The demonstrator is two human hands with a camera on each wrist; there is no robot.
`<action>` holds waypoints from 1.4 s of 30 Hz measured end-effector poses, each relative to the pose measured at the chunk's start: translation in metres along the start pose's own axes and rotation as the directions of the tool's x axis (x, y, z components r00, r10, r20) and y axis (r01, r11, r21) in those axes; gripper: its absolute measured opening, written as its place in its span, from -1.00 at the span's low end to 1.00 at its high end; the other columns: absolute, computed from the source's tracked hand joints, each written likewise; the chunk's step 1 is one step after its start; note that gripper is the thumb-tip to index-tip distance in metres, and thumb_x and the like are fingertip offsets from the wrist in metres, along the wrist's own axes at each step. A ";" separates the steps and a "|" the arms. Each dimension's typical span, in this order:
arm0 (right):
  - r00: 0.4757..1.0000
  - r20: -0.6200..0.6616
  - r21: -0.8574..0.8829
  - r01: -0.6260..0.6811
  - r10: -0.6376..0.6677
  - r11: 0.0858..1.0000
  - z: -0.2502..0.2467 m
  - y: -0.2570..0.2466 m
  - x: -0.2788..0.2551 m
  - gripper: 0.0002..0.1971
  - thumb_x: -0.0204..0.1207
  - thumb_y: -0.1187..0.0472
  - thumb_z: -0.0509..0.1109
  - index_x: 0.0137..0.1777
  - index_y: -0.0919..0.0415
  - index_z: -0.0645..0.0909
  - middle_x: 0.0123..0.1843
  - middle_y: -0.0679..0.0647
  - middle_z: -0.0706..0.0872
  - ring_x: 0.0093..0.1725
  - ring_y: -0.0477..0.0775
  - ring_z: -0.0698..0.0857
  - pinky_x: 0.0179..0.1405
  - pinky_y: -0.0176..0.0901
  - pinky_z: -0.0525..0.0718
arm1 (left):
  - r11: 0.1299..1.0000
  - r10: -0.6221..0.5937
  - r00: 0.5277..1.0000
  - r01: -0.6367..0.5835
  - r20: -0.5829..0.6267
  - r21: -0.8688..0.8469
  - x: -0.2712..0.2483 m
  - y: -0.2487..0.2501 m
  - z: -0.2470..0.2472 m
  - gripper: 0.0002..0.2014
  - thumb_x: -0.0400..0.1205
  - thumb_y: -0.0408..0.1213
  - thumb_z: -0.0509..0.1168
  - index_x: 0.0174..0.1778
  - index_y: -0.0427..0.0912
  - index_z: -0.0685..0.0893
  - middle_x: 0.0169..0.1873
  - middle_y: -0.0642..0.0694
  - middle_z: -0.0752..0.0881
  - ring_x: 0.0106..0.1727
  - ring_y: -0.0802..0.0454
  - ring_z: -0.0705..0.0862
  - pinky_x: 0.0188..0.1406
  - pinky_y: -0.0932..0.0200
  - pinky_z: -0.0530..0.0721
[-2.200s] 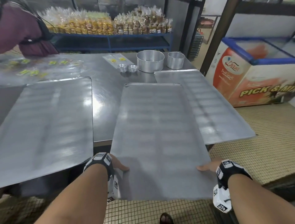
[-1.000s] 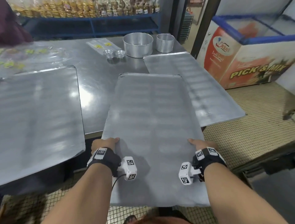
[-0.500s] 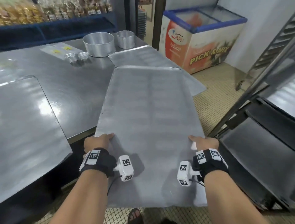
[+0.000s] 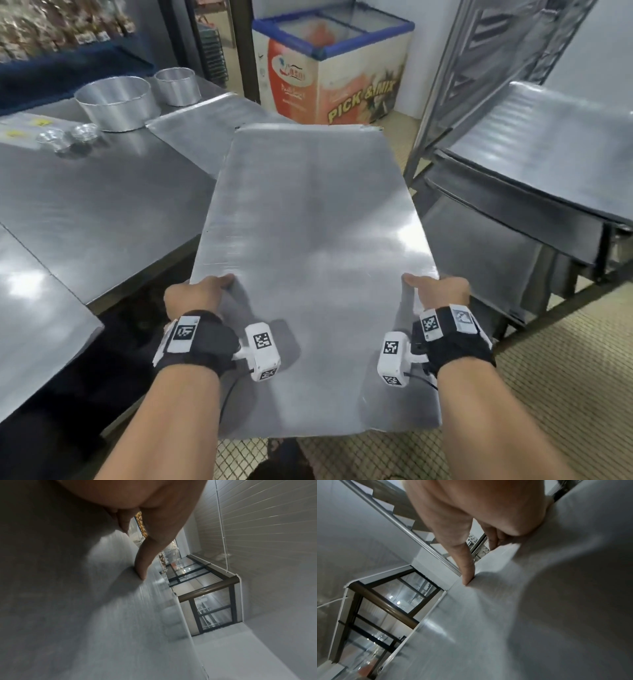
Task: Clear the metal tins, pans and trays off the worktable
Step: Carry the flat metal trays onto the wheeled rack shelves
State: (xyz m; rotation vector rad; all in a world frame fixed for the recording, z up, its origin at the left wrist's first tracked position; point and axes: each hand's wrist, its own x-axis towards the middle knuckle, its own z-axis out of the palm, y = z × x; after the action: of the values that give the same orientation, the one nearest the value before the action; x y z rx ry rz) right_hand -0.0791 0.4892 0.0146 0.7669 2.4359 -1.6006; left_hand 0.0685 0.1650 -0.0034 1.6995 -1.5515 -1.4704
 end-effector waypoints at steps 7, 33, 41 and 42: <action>0.999 -0.051 0.034 0.017 -0.015 0.999 -0.054 0.025 -0.048 -0.68 0.25 0.24 0.69 -0.03 0.37 0.79 -0.14 0.18 0.79 -0.24 0.12 0.72 -0.37 -0.29 0.52 | 0.999 0.031 0.997 -0.030 0.064 -0.016 -0.037 -0.014 -0.024 -0.50 0.28 -0.16 0.71 0.02 -0.29 0.71 -0.10 -0.20 0.71 -0.05 -0.25 0.69 0.09 -0.02 0.67; 0.909 -0.401 0.285 0.000 0.119 0.958 -0.105 0.071 -0.241 -0.59 0.28 0.34 0.69 0.09 0.48 0.71 -0.05 0.27 0.75 -0.14 0.19 0.67 -0.16 -0.12 0.59 | 0.983 0.169 0.885 -0.182 0.433 -0.013 -0.046 0.017 -0.092 -0.52 0.13 -0.18 0.71 -0.14 -0.28 0.72 -0.16 -0.18 0.78 -0.08 -0.23 0.76 0.19 -0.18 0.76; 0.854 -0.473 0.376 -0.027 0.218 0.926 -0.148 0.085 -0.263 -0.48 0.31 0.32 0.69 0.19 0.58 0.62 0.11 0.40 0.72 -0.10 0.20 0.59 -0.10 -0.09 0.54 | 0.979 0.185 0.803 -0.201 0.567 -0.034 -0.074 0.021 -0.048 -0.48 -0.05 -0.17 0.68 -0.25 -0.24 0.67 -0.08 -0.20 0.84 0.01 -0.29 0.79 0.22 -0.23 0.74; 0.847 -0.483 0.383 -0.026 0.224 0.924 -0.152 0.086 -0.262 -0.48 0.30 0.33 0.70 0.17 0.58 0.62 0.08 0.39 0.72 -0.10 0.20 0.60 -0.08 -0.08 0.55 | 0.978 0.185 0.794 -0.205 0.580 -0.031 -0.076 0.021 -0.039 -0.47 -0.11 -0.14 0.66 -0.32 -0.22 0.62 -0.11 -0.18 0.84 0.00 -0.30 0.79 0.21 -0.25 0.74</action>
State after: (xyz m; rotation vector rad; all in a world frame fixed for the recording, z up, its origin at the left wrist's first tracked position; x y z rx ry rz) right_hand 0.2136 0.5611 0.1071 1.5790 2.3421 -2.0321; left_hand 0.1062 0.2134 0.0596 1.0919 -1.9888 -1.9707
